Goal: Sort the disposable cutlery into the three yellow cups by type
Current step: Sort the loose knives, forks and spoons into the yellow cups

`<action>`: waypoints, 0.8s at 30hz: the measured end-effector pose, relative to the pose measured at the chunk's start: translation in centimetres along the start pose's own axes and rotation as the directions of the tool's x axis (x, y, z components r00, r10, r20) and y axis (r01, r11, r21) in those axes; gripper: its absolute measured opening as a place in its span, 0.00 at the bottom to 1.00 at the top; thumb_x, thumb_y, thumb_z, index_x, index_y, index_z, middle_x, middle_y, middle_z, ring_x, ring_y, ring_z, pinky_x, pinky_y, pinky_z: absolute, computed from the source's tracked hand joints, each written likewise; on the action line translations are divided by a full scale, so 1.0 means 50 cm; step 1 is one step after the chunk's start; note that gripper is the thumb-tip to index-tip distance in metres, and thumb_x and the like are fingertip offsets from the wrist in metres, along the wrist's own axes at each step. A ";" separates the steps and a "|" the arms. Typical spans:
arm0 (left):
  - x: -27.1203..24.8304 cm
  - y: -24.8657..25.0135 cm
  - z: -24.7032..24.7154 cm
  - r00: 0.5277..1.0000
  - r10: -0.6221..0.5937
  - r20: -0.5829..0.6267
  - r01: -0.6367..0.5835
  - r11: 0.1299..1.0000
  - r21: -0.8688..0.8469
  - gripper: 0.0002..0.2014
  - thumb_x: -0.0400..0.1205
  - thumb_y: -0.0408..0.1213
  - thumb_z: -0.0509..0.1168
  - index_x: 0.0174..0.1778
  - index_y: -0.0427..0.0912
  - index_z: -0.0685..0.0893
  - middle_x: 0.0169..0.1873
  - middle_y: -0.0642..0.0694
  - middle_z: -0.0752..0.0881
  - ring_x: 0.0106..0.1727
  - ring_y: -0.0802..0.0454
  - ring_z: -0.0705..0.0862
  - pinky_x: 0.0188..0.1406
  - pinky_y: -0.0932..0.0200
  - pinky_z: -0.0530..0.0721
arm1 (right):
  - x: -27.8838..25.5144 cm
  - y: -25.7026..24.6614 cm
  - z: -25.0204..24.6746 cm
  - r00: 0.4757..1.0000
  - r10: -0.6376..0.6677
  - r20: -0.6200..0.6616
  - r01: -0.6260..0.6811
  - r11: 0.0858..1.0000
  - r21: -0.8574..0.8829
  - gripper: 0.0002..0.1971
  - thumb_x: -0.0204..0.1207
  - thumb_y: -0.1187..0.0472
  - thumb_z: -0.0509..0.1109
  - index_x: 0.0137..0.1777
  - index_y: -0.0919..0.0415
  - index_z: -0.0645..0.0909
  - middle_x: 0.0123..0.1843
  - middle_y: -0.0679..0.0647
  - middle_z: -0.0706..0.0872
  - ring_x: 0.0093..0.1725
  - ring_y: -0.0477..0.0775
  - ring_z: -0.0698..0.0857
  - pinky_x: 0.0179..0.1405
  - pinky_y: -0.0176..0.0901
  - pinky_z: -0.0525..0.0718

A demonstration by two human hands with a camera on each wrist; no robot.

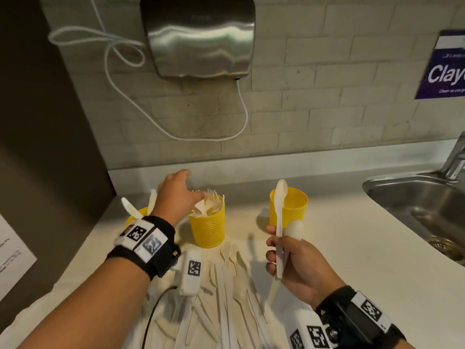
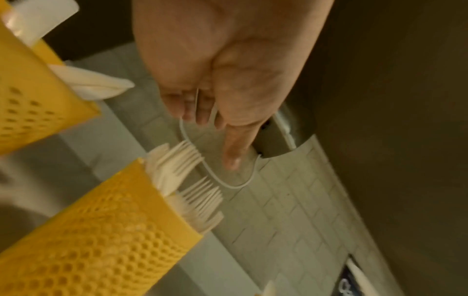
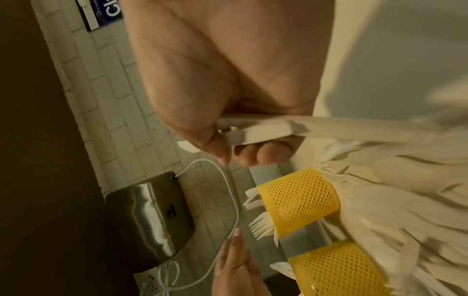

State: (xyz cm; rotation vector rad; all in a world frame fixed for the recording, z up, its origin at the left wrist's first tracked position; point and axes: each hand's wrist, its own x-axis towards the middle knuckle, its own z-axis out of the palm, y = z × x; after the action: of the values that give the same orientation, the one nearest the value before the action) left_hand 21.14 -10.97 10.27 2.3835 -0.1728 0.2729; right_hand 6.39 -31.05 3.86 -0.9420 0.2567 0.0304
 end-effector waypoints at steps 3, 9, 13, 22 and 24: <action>-0.073 0.038 -0.005 0.998 0.047 0.047 -0.029 0.945 -0.325 0.32 0.77 0.41 0.71 0.76 0.54 0.67 0.65 0.46 0.78 0.64 0.47 0.80 0.65 0.47 0.78 | -0.001 0.008 0.018 0.994 0.038 0.101 -0.027 0.994 -0.107 0.12 0.79 0.74 0.60 0.58 0.67 0.80 0.32 0.57 0.78 0.27 0.52 0.78 0.25 0.43 0.76; -0.169 0.058 0.016 0.956 0.138 0.258 0.049 0.795 -0.605 0.19 0.79 0.22 0.63 0.62 0.44 0.78 0.36 0.48 0.82 0.35 0.56 0.85 0.38 0.60 0.84 | -0.005 0.026 0.073 0.963 0.118 0.244 -0.039 0.952 -0.305 0.08 0.80 0.70 0.64 0.53 0.67 0.84 0.41 0.59 0.85 0.42 0.55 0.84 0.45 0.48 0.83; -0.152 0.040 -0.041 0.996 0.082 0.036 -0.042 0.785 -0.619 0.16 0.78 0.20 0.60 0.45 0.49 0.78 0.32 0.47 0.82 0.31 0.56 0.84 0.35 0.61 0.84 | 0.017 -0.008 0.093 0.983 -0.087 0.163 0.131 0.949 -0.287 0.09 0.81 0.73 0.61 0.54 0.65 0.81 0.41 0.57 0.86 0.36 0.52 0.84 0.42 0.45 0.82; -0.053 -0.086 -0.185 0.924 -0.035 -0.380 -0.083 0.953 -0.291 0.04 0.82 0.37 0.63 0.45 0.42 0.81 0.35 0.43 0.87 0.38 0.48 0.87 0.44 0.54 0.88 | 0.098 -0.220 0.043 0.810 -0.583 -0.062 0.499 0.741 -0.449 0.11 0.76 0.69 0.59 0.52 0.54 0.77 0.39 0.53 0.76 0.39 0.51 0.76 0.43 0.46 0.75; -0.030 -0.123 -0.185 0.922 -0.074 -0.381 -0.015 0.974 -0.226 0.04 0.81 0.37 0.63 0.44 0.42 0.81 0.33 0.45 0.86 0.40 0.44 0.88 0.50 0.43 0.87 | 0.126 -0.237 0.029 0.769 -0.635 -0.067 0.505 0.670 -0.544 0.09 0.78 0.70 0.63 0.55 0.59 0.76 0.42 0.54 0.79 0.43 0.53 0.78 0.47 0.43 0.77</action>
State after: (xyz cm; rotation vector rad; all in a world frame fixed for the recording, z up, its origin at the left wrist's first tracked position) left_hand 19.56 -0.14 12.54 2.0578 0.0193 0.6681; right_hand 14.41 -37.41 12.67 -1.5245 0.1732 -0.6545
